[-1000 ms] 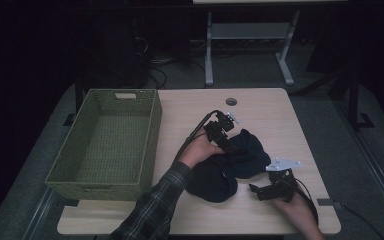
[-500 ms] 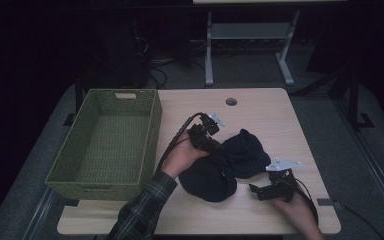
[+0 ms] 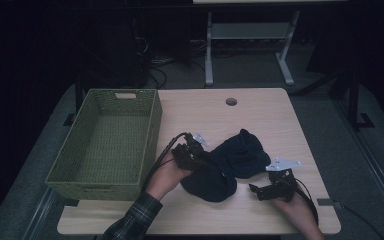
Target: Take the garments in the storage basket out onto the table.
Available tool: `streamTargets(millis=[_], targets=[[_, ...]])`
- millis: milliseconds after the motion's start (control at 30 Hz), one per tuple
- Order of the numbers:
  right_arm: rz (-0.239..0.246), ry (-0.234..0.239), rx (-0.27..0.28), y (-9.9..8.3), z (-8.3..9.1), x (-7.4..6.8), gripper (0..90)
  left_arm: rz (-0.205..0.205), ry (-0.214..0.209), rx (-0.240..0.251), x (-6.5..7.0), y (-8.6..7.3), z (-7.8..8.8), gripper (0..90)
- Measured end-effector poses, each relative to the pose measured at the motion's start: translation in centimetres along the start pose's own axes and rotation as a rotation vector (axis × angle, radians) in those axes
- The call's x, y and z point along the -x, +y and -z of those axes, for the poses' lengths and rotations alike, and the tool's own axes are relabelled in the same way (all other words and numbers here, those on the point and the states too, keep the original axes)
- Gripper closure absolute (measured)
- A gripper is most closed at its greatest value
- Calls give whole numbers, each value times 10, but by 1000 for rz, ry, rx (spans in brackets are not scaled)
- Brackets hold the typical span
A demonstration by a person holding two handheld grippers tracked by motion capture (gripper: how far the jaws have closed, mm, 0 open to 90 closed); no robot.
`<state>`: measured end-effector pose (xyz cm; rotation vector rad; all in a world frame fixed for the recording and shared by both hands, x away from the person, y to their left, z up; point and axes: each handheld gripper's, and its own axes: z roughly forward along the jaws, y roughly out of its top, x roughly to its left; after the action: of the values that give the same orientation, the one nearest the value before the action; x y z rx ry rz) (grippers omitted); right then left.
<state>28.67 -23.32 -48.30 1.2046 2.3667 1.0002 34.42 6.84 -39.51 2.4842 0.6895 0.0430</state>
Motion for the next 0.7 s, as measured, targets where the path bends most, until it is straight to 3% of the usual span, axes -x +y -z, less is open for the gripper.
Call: streamTargets(millis=[267, 300, 700], targets=[[-2, 0, -1, 0, 0, 0, 10, 0, 26, -11, 8, -26, -12, 898], [-1, 0, -1, 0, 0, 0, 10, -5, 32, -30, 8, -30, -17, 898], [-4, -3, -2, -2, 2, 0, 10, 10, 40, -28, 7, -49, -33, 881]])
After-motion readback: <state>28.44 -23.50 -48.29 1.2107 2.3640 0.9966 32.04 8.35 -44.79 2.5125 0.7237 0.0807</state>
